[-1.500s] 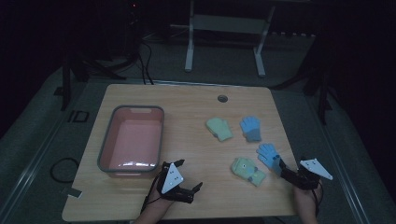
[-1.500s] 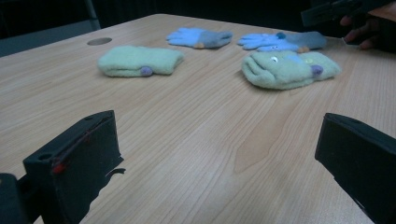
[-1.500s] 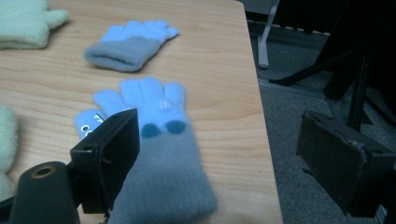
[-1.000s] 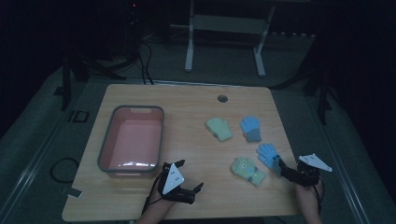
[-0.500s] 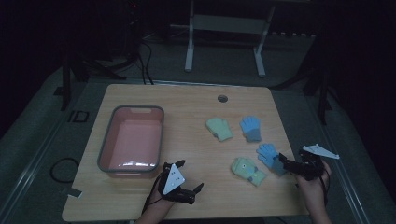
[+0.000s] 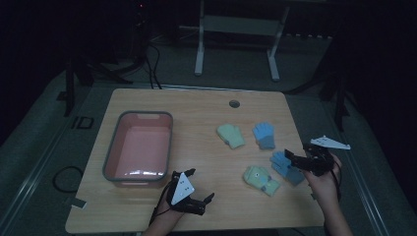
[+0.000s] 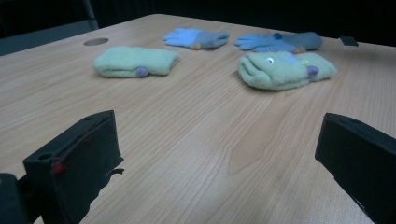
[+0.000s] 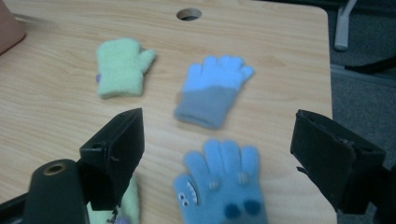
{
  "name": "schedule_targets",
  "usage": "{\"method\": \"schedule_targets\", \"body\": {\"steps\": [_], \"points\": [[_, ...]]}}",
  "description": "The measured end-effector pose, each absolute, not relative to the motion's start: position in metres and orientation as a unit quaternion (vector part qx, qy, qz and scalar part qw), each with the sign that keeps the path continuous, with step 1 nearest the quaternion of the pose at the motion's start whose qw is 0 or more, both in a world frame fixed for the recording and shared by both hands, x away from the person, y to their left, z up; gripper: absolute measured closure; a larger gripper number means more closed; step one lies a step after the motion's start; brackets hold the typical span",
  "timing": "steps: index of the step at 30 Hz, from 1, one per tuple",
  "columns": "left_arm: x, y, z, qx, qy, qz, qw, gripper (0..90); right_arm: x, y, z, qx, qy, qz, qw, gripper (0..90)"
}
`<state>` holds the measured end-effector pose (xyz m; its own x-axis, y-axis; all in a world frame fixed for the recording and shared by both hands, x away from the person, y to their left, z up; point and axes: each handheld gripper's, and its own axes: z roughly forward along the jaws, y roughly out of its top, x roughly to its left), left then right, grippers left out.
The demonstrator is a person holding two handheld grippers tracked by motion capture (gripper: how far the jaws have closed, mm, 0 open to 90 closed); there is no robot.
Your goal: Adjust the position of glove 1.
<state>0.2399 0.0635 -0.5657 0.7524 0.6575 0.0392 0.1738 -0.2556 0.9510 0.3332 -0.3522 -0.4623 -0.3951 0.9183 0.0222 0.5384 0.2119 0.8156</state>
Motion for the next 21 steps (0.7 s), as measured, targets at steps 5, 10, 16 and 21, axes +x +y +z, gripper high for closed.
{"method": "schedule_targets", "body": {"steps": [5, 10, 16, 21], "points": [[0.24, 0.064, -0.566, 0.761, 0.274, 0.22, 0.546, 0.2, 0.346, -0.335, -0.457, 0.47, 0.765, 0.38, 0.224, 11.7], [0.24, 0.064, -0.566, 0.76, 0.273, 0.22, 0.546, 0.1, 0.357, -0.316, -0.451, 0.449, 0.779, 0.379, 0.219, 11.8], [0.239, 0.064, -0.566, 0.76, 0.27, 0.226, 0.547, 0.2, 0.37, -0.295, -0.449, 0.429, 0.794, 0.375, 0.214, 11.8], [0.239, 0.064, -0.566, 0.76, 0.27, 0.223, 0.547, 0.2, 0.381, -0.276, -0.45, 0.415, 0.806, 0.372, 0.198, 11.2]]}}
